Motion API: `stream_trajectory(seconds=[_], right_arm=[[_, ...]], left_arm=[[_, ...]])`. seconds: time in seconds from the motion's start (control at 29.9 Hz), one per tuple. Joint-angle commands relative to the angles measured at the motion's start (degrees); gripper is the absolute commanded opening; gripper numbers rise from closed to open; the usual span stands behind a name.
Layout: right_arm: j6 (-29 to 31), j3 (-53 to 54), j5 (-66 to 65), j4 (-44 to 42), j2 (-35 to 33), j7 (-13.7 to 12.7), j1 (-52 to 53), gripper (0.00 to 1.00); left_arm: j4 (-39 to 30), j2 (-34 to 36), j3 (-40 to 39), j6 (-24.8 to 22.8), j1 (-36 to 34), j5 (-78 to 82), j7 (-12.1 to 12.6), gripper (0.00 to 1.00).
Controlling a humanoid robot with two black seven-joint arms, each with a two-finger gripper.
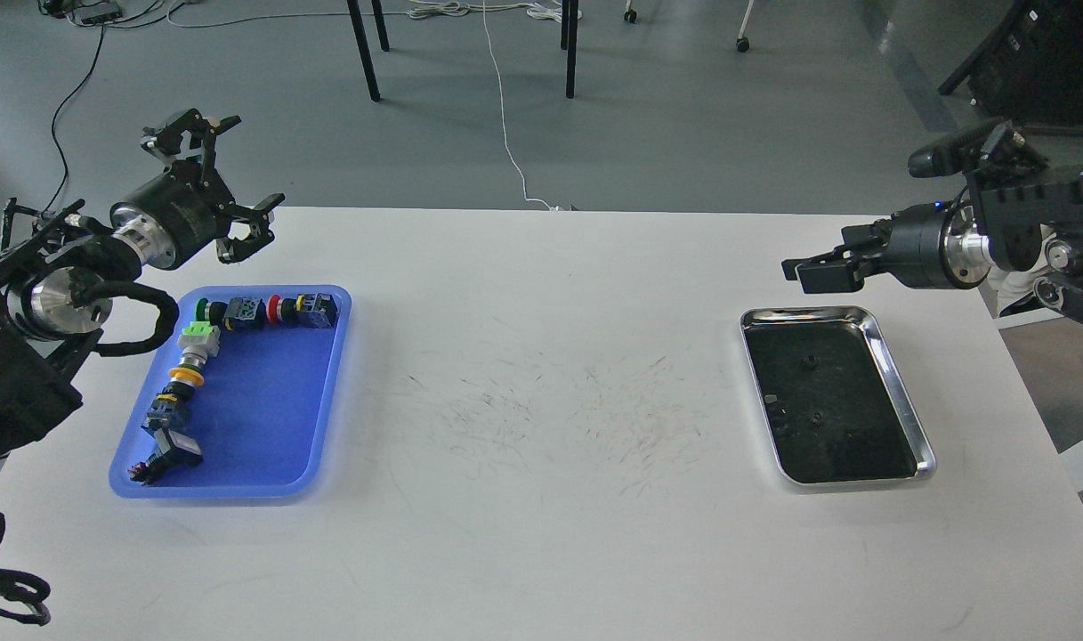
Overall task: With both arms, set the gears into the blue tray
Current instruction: 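Move the right gripper over the steel tray, then lower the right gripper and grasp the small black part on the mat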
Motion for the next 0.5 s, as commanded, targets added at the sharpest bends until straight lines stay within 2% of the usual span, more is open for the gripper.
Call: stream_trajectory(seconds=[0.0, 0.13, 0.33, 0.47], right_arm=[[-0.1, -1.5, -6.8, -0.2, 1.3, 2.1, -1.8, 0.98], [-0.1, -4.5, -11.1, -0.6, 2.3, 4.3, -2.0, 0.97], [-0.3, -7.4, -13.4, -2.8, 5.4, 4.5, -2.2, 0.96], [-0.3, -7.8, -13.3, -7.3, 7.8, 4.5, -2.7, 0.94]], left_arm=[[0.0, 0.0, 0.0, 0.1, 0.1, -0.1, 0.1, 0.98], [0.0, 0.0, -0.1, 0.0, 0.3, -0.1, 0.0, 0.98], [0.0, -0.1, -0.2, 0.0, 0.6, -0.1, 0.0, 0.98], [0.0, 0.1, -0.1, 0.0, 0.6, -0.2, -0.5, 0.98]])
